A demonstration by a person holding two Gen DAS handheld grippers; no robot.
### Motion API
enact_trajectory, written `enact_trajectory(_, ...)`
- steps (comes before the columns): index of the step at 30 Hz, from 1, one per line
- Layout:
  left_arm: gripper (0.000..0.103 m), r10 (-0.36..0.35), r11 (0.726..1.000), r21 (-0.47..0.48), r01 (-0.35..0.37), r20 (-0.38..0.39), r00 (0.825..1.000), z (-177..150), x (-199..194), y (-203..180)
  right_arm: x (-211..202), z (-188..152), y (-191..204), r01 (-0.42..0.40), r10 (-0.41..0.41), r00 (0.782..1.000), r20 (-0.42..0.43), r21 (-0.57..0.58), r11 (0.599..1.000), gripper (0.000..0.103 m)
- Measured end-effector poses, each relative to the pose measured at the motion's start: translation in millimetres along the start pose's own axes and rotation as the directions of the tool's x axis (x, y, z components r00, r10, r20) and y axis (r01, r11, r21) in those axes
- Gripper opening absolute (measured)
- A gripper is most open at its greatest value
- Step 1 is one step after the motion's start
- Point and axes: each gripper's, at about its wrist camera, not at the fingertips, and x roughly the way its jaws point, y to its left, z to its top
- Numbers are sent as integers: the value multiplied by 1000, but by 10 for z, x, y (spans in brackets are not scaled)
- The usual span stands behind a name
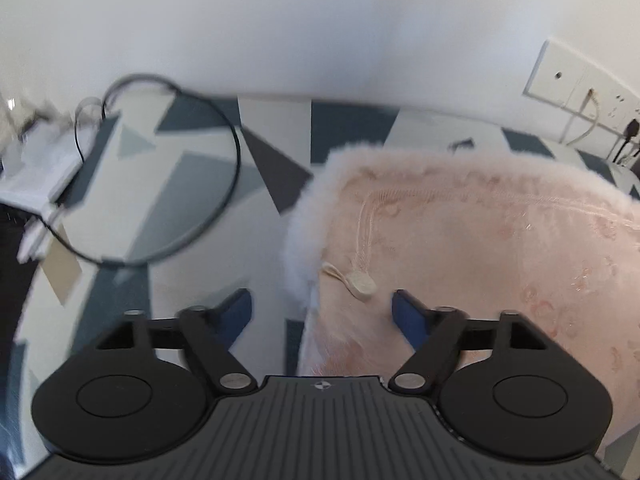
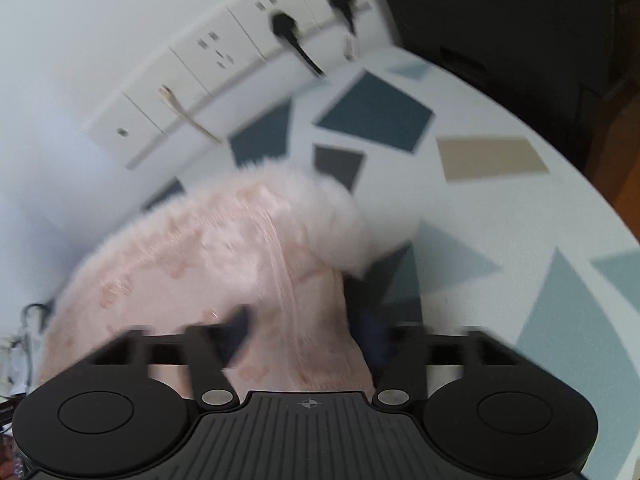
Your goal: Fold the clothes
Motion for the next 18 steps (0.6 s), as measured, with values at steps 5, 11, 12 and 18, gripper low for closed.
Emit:
enact_trajectory(5,80,-128,991,6,131,-171,977,22,182,159,64,81,45,-31,27,999,-40,-117,993,101)
enact_trajectory(11,92,-310,950,-122,288,-245,919,-23,390,96,308,42,163,-49,23,992,-126,-205,978,102)
enact_trajectory(12,100,-312,950,-110,293,-252,916,-31,418,48,336,29,182,-57,28,990,-137,-209,976,102)
enact_trajectory(18,103,-256,966,-44,254,-277,926,-25,511,-162,439,-37,266,-60,16,984,-175,-247,967,102)
